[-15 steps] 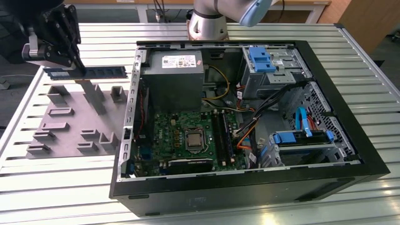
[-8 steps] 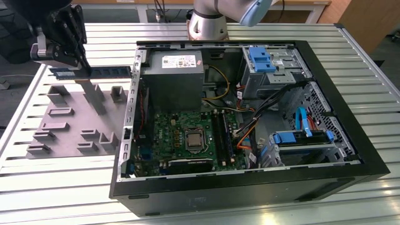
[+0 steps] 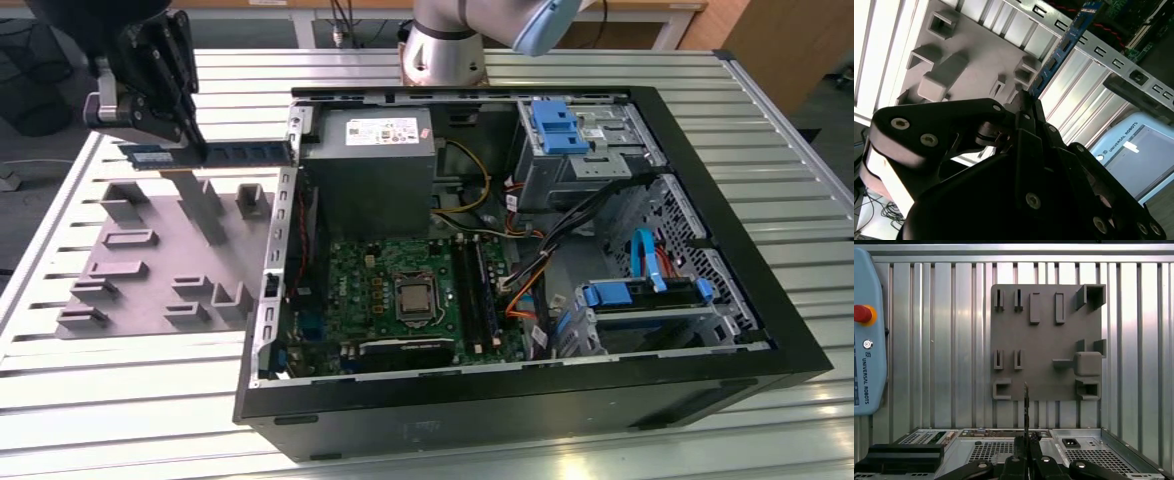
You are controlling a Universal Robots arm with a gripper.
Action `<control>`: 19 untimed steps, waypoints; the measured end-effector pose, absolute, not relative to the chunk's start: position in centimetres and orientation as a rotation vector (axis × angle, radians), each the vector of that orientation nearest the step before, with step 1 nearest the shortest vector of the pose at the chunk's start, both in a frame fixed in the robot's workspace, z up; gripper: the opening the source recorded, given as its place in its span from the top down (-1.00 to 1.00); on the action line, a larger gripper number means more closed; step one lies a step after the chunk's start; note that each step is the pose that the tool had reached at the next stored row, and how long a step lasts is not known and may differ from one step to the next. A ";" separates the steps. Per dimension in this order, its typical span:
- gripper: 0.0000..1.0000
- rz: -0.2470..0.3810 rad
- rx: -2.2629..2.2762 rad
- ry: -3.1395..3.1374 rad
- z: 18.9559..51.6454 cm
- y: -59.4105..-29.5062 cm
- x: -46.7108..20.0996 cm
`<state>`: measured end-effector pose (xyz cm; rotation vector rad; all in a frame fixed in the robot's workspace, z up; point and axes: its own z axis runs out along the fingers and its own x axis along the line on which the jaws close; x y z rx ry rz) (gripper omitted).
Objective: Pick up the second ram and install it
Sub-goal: 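Pick up the second ram and move it above second insertion slot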
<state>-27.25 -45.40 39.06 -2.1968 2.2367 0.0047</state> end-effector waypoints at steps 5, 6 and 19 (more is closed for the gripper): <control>0.72 0.005 -2.197 2.237 39.1 -45.4 -26.7; 0.72 0.005 -2.197 2.237 39.1 -45.4 -26.6; 0.72 0.005 -2.197 2.237 39.1 -45.4 -25.4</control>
